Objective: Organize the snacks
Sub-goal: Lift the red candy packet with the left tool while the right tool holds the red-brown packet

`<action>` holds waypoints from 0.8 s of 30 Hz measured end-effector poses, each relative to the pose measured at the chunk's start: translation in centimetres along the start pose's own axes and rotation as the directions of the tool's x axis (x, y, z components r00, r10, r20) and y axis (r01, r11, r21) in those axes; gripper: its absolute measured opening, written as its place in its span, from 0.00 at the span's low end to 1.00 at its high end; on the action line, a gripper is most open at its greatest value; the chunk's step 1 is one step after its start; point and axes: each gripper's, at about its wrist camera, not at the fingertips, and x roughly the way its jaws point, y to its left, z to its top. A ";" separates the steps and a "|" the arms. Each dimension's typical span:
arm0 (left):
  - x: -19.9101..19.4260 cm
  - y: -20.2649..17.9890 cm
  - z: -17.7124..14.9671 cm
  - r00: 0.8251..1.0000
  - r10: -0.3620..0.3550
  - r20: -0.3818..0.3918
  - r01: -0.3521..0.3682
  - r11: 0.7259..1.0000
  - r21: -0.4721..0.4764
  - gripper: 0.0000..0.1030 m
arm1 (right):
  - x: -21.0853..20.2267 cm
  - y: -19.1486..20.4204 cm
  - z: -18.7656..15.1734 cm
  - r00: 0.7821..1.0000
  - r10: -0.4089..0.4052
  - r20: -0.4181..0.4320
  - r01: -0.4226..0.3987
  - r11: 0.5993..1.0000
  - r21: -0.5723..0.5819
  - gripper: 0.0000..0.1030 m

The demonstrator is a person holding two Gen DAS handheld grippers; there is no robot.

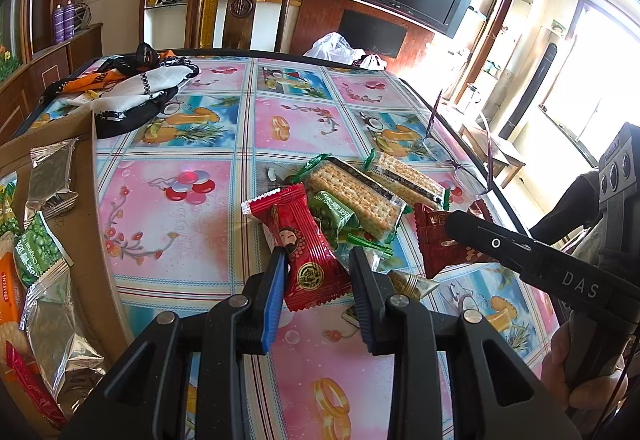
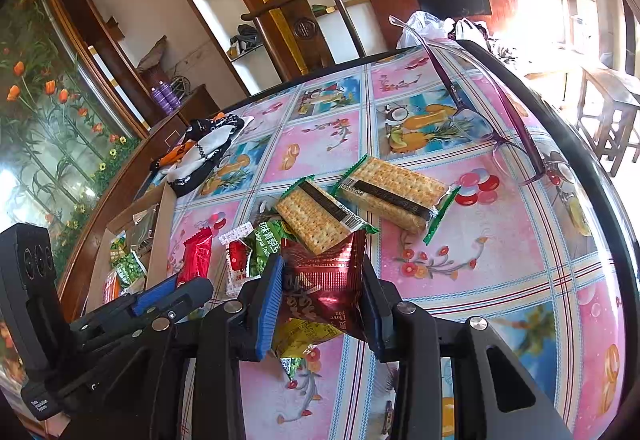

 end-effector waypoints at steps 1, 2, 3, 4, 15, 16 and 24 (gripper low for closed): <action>0.0 0.0 0.0 1.000 0.000 0.000 0.000 1.000 0.000 0.29 | 0.0 0.0 0.0 1.000 0.002 0.000 -0.002 1.000 0.002 0.37; 0.0 0.0 0.0 1.000 -0.001 0.000 0.001 1.000 0.000 0.29 | 0.0 0.0 0.0 1.000 0.002 0.000 -0.002 1.000 0.002 0.37; 0.0 0.0 0.0 1.000 0.000 -0.001 0.000 1.000 0.000 0.29 | 0.0 0.0 0.0 1.000 0.001 0.001 -0.001 1.000 0.002 0.37; 0.0 0.0 0.0 1.000 0.000 -0.001 0.000 1.000 0.000 0.29 | 0.0 0.0 0.0 1.000 0.001 0.001 -0.001 1.000 0.002 0.37; 0.0 0.0 0.0 1.000 -0.001 0.002 0.001 1.000 0.000 0.29 | -0.1 0.0 0.0 1.000 0.001 0.003 -0.001 1.000 0.002 0.37; -0.1 0.0 0.1 1.000 -0.001 0.004 0.001 1.000 0.000 0.29 | -0.1 0.0 0.0 1.000 0.001 0.003 -0.001 1.000 0.002 0.37; -0.2 0.0 0.2 1.000 -0.002 0.005 0.002 1.000 0.001 0.29 | -0.2 0.0 0.1 1.000 0.001 0.005 -0.001 1.000 0.004 0.37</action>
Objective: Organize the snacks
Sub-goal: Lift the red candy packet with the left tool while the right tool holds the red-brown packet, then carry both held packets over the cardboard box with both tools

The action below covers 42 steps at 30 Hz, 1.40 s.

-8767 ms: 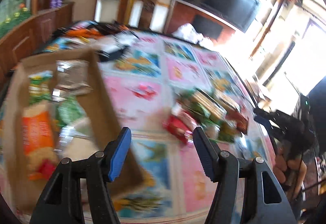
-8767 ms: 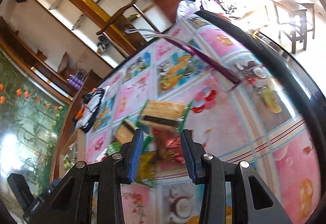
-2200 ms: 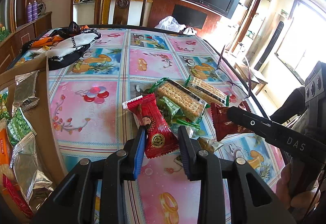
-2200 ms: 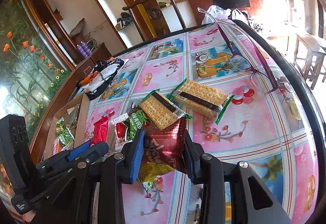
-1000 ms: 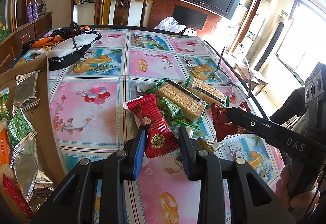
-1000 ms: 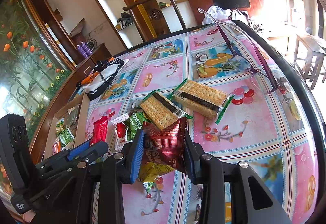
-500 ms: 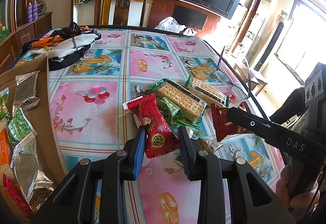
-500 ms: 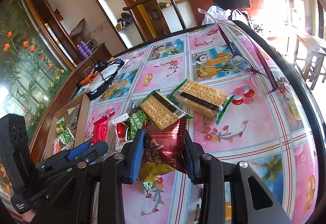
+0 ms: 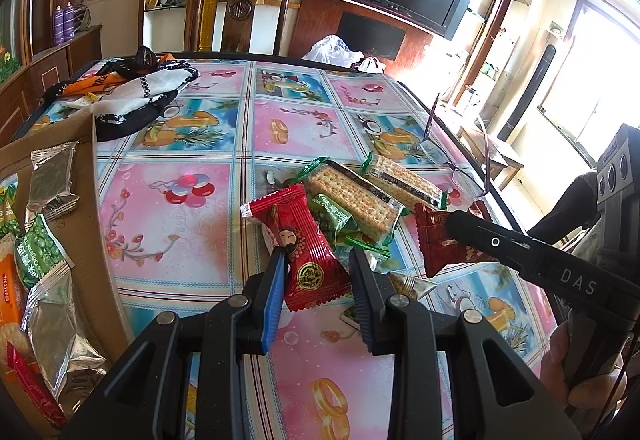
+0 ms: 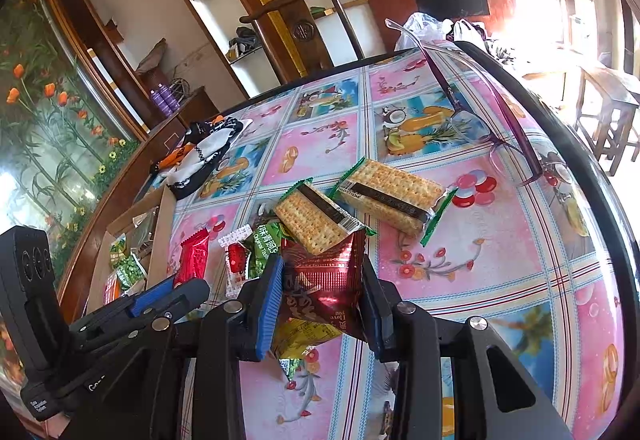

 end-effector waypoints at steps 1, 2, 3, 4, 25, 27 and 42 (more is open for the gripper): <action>0.0 0.0 0.0 1.000 0.001 0.001 -0.001 1.000 0.000 0.29 | 0.0 0.0 0.0 1.000 0.000 0.001 0.000 1.000 0.000 0.37; 0.0 0.0 0.0 1.000 0.000 0.000 0.000 1.000 -0.001 0.29 | 0.0 0.0 0.0 1.000 0.000 0.002 0.000 1.000 0.001 0.37; -0.1 0.0 0.1 1.000 -0.001 0.002 0.001 1.000 -0.002 0.29 | -0.1 0.0 0.1 1.000 0.000 0.002 0.000 1.000 0.002 0.37; -0.2 0.0 0.1 1.000 -0.002 0.005 0.002 1.000 -0.002 0.29 | -0.1 -0.1 0.2 1.000 0.001 0.003 -0.001 1.000 0.003 0.37; -4.0 3.3 1.2 0.995 -0.007 0.097 0.014 0.997 -0.073 0.29 | 0.4 4.5 -1.7 0.995 0.095 0.032 -0.089 0.986 -0.141 0.37; -4.2 3.7 1.2 0.995 -0.002 0.102 0.010 0.997 -0.081 0.29 | 0.7 5.4 -2.2 0.994 0.104 0.025 -0.098 0.982 -0.159 0.37; -6.4 8.0 1.8 0.987 0.038 0.158 -0.011 0.985 -0.170 0.30 | 1.6 8.8 -3.9 0.989 0.148 0.009 -0.145 0.975 -0.170 0.38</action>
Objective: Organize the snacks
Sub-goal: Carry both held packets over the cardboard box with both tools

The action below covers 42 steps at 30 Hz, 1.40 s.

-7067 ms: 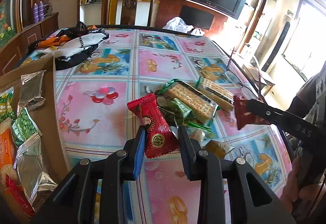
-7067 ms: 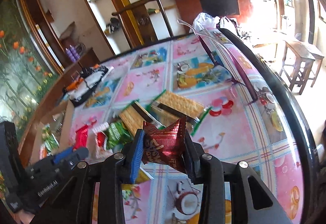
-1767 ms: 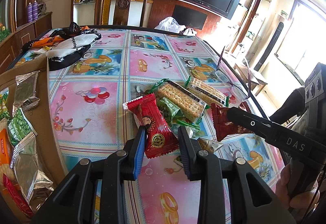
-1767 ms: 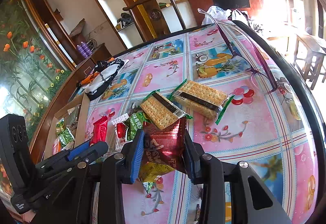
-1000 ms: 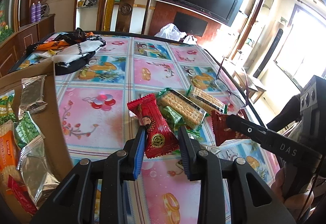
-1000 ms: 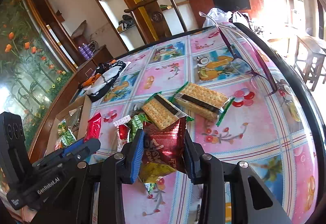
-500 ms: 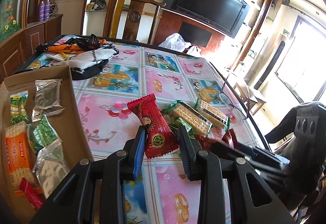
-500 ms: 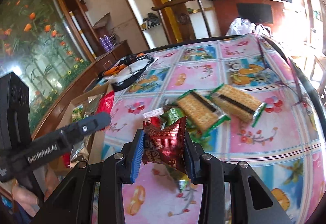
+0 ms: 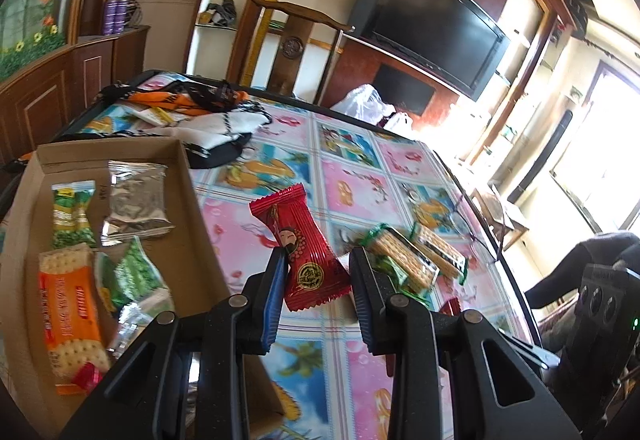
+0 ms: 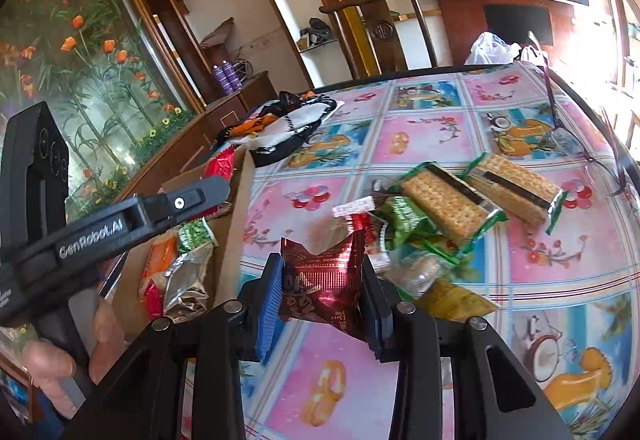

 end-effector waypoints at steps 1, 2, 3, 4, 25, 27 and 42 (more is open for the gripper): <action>-0.2 0.4 0.1 1.000 0.003 0.005 -0.003 1.000 -0.008 0.30 | 0.0 0.3 0.0 1.000 0.001 0.004 -0.001 1.000 -0.001 0.38; -0.3 0.7 0.2 1.000 0.006 0.009 -0.005 1.000 -0.014 0.30 | 0.0 0.6 -0.1 1.000 0.006 0.006 -0.006 1.000 -0.003 0.38; -0.5 1.2 0.3 1.000 0.011 0.014 -0.011 1.000 -0.023 0.30 | 0.0 0.8 -0.2 1.000 0.009 0.007 -0.009 1.000 -0.004 0.38; -0.6 1.5 0.4 1.000 0.015 0.019 -0.014 0.999 -0.029 0.30 | 0.1 1.0 -0.2 1.000 0.012 0.009 -0.012 1.000 -0.004 0.38; -2.9 8.5 1.6 0.989 0.135 0.052 -0.128 0.984 -0.128 0.30 | 1.6 7.2 -1.7 0.995 0.096 0.003 -0.096 0.992 -0.077 0.38; -3.0 9.2 1.6 0.988 0.146 0.050 -0.138 0.980 -0.141 0.30 | 1.7 7.7 -1.8 0.994 0.108 0.000 -0.108 0.991 -0.081 0.38; -2.5 12.5 1.3 0.971 0.235 -0.030 -0.236 0.951 -0.198 0.30 | 3.7 12.1 -3.1 0.983 0.177 -0.052 -0.184 0.967 -0.178 0.38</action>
